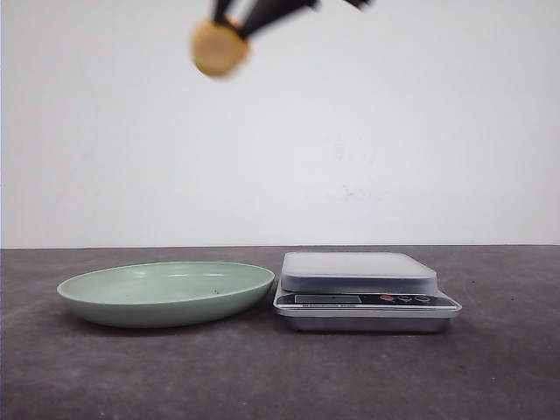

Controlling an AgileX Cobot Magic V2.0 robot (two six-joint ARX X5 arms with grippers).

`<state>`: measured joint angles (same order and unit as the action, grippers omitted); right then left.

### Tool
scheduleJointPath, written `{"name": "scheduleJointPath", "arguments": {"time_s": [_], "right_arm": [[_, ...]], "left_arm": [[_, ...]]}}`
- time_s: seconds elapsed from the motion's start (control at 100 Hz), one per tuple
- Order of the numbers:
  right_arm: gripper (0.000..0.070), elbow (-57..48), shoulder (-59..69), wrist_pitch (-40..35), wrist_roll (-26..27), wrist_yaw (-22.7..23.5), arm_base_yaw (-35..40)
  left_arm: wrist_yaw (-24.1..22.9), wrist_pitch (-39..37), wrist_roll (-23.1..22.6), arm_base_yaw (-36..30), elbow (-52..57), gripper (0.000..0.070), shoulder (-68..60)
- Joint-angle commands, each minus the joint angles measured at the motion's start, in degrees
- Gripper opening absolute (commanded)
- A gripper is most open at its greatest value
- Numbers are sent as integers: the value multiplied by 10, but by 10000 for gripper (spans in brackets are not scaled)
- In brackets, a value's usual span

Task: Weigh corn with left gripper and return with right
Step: 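Lift the corn and carry it back over the plate with the right gripper, then open the right gripper to set the corn on the plate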

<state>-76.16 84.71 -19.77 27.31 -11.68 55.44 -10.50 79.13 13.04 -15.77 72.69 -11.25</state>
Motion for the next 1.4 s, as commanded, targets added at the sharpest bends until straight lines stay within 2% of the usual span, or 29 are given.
{"name": "scheduleJointPath", "arguments": {"time_s": [0.0, 0.26, 0.47, 0.87, 1.01, 1.15, 1.19, 1.25, 1.39], "right_arm": [[0, -26, 30, 5, 4, -4, 13], [0, -54, 116, 0, 23, -1, 18], [0, -54, 186, 0, 47, 28, 4], [20, -54, 280, 6, 53, 51, -10], [152, -54, 282, 7, 53, 52, -14], [460, -54, 282, 7, 53, 53, -20], [518, -54, 282, 7, 53, 52, -20], [554, -54, 281, 8, 52, 55, -20], [556, -58, 275, 13, 39, 57, -21]], "left_arm": [[3, -6, -1, -1, 7, 434, -4], [7, -4, -1, -1, 7, 434, -4], [7, 0, 0, -1, 7, 434, -4], [7, 11, 1, -1, 7, 434, -4], [7, 11, 1, -1, 7, 434, -4], [7, 11, 1, -1, 7, 434, -4], [7, 11, 2, -1, 7, 434, -4], [7, 11, 2, -1, 7, 434, -4], [7, 9, 6, -1, 7, 434, -4]]}}
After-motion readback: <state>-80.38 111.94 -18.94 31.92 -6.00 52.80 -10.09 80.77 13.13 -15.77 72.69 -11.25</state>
